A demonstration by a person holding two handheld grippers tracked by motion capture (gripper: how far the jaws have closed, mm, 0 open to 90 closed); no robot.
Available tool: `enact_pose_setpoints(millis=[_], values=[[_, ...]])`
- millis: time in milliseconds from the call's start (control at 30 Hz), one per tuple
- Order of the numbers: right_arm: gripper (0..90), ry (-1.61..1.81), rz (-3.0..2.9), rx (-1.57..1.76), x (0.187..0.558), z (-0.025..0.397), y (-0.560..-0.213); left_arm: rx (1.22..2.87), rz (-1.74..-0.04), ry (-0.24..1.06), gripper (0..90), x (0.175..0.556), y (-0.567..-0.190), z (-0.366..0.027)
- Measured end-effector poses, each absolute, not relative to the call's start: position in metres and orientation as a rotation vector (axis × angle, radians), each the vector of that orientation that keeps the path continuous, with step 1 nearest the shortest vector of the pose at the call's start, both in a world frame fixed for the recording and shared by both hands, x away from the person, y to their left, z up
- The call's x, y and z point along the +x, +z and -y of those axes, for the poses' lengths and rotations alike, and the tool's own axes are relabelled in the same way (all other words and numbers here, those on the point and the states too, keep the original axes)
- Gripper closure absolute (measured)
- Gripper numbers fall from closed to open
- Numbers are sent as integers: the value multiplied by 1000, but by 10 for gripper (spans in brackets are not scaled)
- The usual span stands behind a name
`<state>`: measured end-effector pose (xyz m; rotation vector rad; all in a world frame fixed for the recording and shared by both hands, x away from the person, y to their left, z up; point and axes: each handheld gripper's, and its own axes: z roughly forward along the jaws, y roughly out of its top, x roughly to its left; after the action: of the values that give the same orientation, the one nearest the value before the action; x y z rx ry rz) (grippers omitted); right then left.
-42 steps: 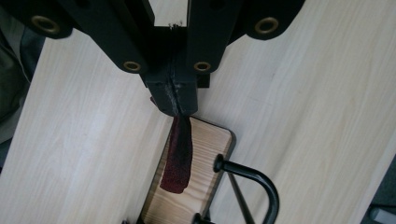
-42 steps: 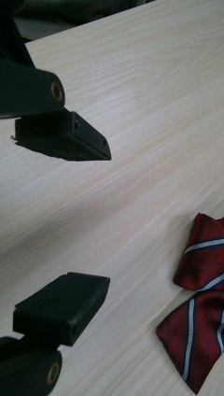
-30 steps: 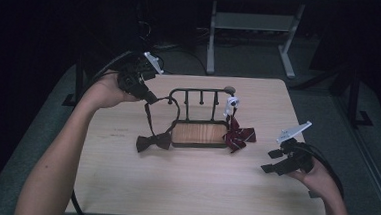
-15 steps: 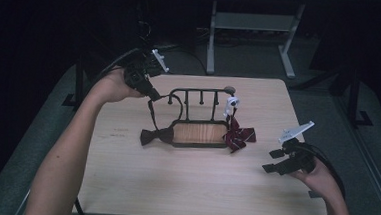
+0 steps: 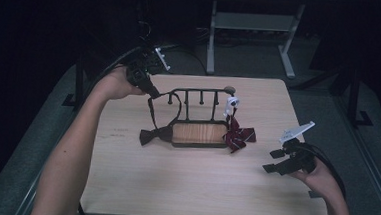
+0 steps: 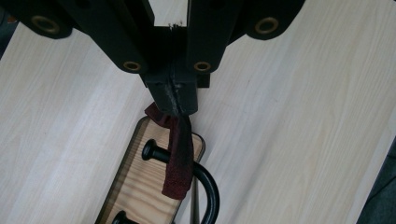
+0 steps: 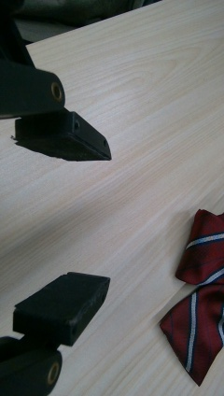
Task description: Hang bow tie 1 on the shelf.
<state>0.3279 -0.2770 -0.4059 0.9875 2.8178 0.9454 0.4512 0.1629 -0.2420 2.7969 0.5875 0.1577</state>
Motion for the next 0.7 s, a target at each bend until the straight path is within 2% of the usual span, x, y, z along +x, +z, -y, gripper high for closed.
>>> enact_pose_setpoints(millis=[533,700], values=[[326,943,-2820,983,328,277,-406,2829,-625,172,894,460,-252,-159],[326,938,-2820,977,328,277,-406,2834,-643,169,864,462,-257,-160]])
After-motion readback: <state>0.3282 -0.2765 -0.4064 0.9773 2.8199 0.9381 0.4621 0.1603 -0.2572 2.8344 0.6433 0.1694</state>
